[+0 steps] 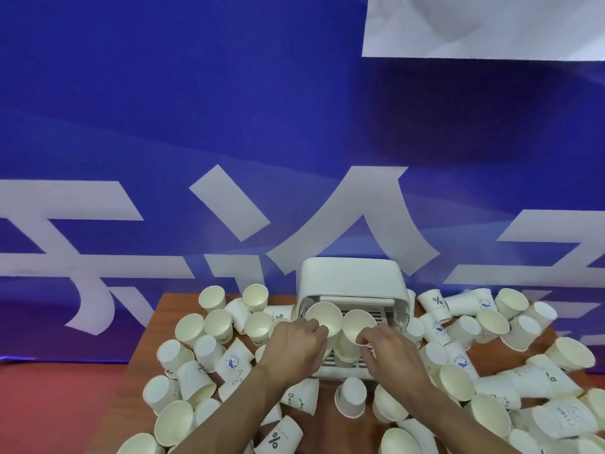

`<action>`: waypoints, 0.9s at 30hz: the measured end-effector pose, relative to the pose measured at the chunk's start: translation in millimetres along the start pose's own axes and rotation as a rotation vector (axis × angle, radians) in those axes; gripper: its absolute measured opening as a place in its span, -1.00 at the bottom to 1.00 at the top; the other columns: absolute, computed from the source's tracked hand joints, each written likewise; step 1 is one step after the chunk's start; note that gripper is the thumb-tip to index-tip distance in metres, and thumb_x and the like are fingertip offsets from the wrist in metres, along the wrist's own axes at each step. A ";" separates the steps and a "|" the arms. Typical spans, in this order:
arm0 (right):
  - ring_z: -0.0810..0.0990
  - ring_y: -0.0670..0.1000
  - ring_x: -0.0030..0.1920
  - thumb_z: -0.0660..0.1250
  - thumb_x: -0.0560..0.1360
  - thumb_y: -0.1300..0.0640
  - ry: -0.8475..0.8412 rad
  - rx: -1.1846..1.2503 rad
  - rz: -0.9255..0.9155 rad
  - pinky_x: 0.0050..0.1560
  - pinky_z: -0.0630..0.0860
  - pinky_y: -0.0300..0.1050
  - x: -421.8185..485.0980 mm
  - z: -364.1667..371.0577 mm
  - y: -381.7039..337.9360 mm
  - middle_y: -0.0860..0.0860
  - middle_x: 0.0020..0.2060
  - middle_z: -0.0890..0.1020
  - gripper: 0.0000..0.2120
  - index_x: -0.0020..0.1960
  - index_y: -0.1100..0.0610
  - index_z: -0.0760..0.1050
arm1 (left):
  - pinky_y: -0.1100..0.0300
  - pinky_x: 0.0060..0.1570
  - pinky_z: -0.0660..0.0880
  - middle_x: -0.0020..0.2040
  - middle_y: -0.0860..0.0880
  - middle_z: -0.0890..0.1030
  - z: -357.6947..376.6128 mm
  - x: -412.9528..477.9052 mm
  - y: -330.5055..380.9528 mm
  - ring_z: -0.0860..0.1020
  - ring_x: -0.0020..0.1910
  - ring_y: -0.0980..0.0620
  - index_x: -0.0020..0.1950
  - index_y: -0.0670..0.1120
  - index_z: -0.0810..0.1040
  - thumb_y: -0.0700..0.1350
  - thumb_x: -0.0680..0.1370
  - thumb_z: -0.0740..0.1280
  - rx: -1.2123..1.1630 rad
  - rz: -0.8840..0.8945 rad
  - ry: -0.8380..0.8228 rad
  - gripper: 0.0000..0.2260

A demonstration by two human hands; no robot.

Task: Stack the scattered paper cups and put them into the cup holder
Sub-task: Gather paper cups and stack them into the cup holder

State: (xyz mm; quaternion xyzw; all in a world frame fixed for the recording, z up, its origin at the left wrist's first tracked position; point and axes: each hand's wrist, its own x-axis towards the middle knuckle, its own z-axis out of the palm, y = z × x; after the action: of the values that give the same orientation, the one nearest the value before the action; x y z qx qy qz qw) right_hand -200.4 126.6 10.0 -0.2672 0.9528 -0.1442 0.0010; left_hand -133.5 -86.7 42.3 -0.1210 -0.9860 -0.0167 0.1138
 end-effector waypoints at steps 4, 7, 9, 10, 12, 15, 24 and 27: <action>0.53 -0.11 -0.04 0.28 0.54 0.07 -0.039 0.023 0.014 -0.12 0.46 -0.25 -1.6 13.2 4.9 -0.15 -0.03 0.57 -0.86 0.05 -0.13 0.53 | 0.19 -0.55 0.43 -0.37 0.03 0.52 14.1 -1.8 2.7 0.50 -0.43 0.01 -0.27 0.00 0.54 -0.05 0.46 0.41 0.019 0.014 -0.023 -0.87; 0.53 -0.13 -0.05 0.32 0.53 0.09 -0.048 0.040 0.018 -0.14 0.43 -0.29 -1.3 21.1 11.1 -0.15 -0.03 0.57 -0.86 0.05 -0.10 0.55 | 0.24 -0.59 0.35 -0.41 0.05 0.49 29.0 -4.6 2.3 0.46 -0.47 0.04 -0.34 0.01 0.51 -0.07 0.39 0.48 0.018 0.009 -0.040 -0.82; 0.54 -0.12 -0.06 0.34 0.52 0.11 -0.044 0.062 0.017 -0.15 0.42 -0.31 1.0 26.8 15.6 -0.14 -0.03 0.58 -0.86 0.05 -0.08 0.57 | 0.25 -0.62 0.30 -0.43 0.05 0.47 41.4 -6.4 1.3 0.44 -0.49 0.05 -0.38 0.00 0.50 -0.08 0.35 0.51 0.009 -0.016 -0.032 -0.79; 0.55 -0.11 -0.07 0.35 0.52 0.11 -0.046 0.068 0.015 -0.15 0.43 -0.30 2.3 29.7 17.1 -0.13 -0.04 0.58 -0.86 0.05 -0.08 0.58 | 0.26 -0.63 0.29 -0.43 0.04 0.47 47.9 -7.6 1.2 0.44 -0.50 0.04 -0.39 -0.01 0.50 -0.09 0.33 0.52 0.000 -0.032 -0.027 -0.78; 0.56 -0.09 -0.08 0.36 0.51 0.12 -0.051 0.075 0.009 -0.15 0.48 -0.25 4.8 35.9 19.1 -0.12 -0.06 0.59 -0.86 0.03 -0.07 0.59 | 0.26 -0.64 0.29 -0.44 0.03 0.47 60.7 -10.0 1.8 0.44 -0.51 0.03 -0.40 -0.03 0.51 -0.11 0.32 0.53 -0.022 -0.059 -0.028 -0.78; 0.57 -0.07 -0.10 0.38 0.50 0.16 -0.044 0.102 -0.026 -0.19 0.51 -0.19 6.5 47.8 22.4 -0.09 -0.11 0.60 -0.87 0.00 -0.03 0.60 | 0.25 -0.65 0.31 -0.44 0.01 0.47 79.1 -14.0 2.4 0.45 -0.51 0.00 -0.40 -0.05 0.50 -0.15 0.29 0.53 -0.036 -0.091 -0.063 -0.79; 0.57 -0.08 0.02 0.25 0.60 0.03 -0.176 0.140 -0.068 0.03 0.53 -0.09 14.6 80.8 37.7 -0.09 0.06 0.56 -0.83 0.15 -0.07 0.56 | 0.25 -0.64 0.34 -0.44 0.07 0.51 111.6 -17.4 -10.0 0.50 -0.48 0.06 -0.39 0.00 0.56 -0.10 0.27 0.60 -0.021 -0.188 -0.162 -0.78; 0.59 -0.08 0.04 0.25 0.61 0.00 -0.202 0.151 -0.077 0.05 0.55 -0.09 15.2 88.1 43.2 -0.08 0.08 0.57 -0.80 0.17 -0.06 0.58 | 0.23 -0.61 0.39 -0.39 0.09 0.56 117.6 -18.9 -12.7 0.54 -0.40 0.08 -0.34 0.02 0.60 0.02 0.38 0.56 -0.038 -0.185 -0.158 -0.80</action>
State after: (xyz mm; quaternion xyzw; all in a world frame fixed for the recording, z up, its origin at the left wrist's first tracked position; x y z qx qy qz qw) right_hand -228.5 130.0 -85.1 -0.3159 0.9233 -0.1877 0.1117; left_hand -144.6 -96.4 -76.6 -0.0325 -0.9983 -0.0362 0.0313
